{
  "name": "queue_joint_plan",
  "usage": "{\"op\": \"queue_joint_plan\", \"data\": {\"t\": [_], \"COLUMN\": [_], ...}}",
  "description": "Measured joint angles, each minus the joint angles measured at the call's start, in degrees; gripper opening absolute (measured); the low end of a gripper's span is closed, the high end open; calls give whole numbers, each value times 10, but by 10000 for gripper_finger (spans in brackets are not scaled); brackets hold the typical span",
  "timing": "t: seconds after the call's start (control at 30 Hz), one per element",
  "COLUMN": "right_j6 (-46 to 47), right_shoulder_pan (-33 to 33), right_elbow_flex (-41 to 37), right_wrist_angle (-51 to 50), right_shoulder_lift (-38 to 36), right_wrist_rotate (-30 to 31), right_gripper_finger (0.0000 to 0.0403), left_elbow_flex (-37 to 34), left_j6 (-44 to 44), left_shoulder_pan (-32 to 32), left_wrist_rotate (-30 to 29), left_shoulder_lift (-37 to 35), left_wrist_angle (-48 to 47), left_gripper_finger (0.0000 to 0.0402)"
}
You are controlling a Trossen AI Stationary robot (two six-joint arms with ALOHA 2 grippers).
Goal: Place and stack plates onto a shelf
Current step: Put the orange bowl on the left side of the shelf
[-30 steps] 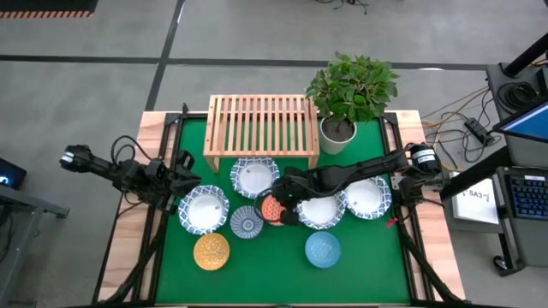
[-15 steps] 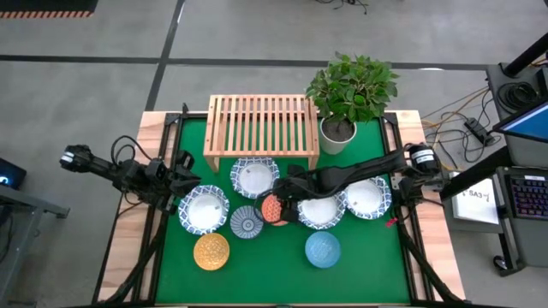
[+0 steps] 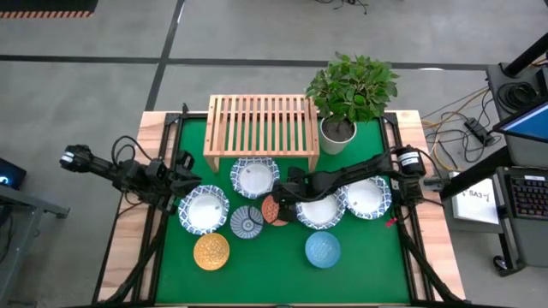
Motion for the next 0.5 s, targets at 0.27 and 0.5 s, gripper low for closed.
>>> {"op": "queue_joint_plan", "data": {"t": [0.27, 0.5], "right_j6": [-1, 0], "right_shoulder_pan": [-2, -3], "right_elbow_flex": [0, 0], "right_wrist_angle": [0, -10], "right_shoulder_lift": [1, -22], "right_wrist_rotate": [-23, -39], "right_gripper_finger": [37, 15], "left_elbow_flex": [0, 0], "left_j6": [0, 0], "left_shoulder_pan": [0, 0], "left_wrist_rotate": [0, 0], "left_shoulder_lift": [0, 0], "left_wrist_angle": [0, 1], "left_gripper_finger": [32, 32]}}
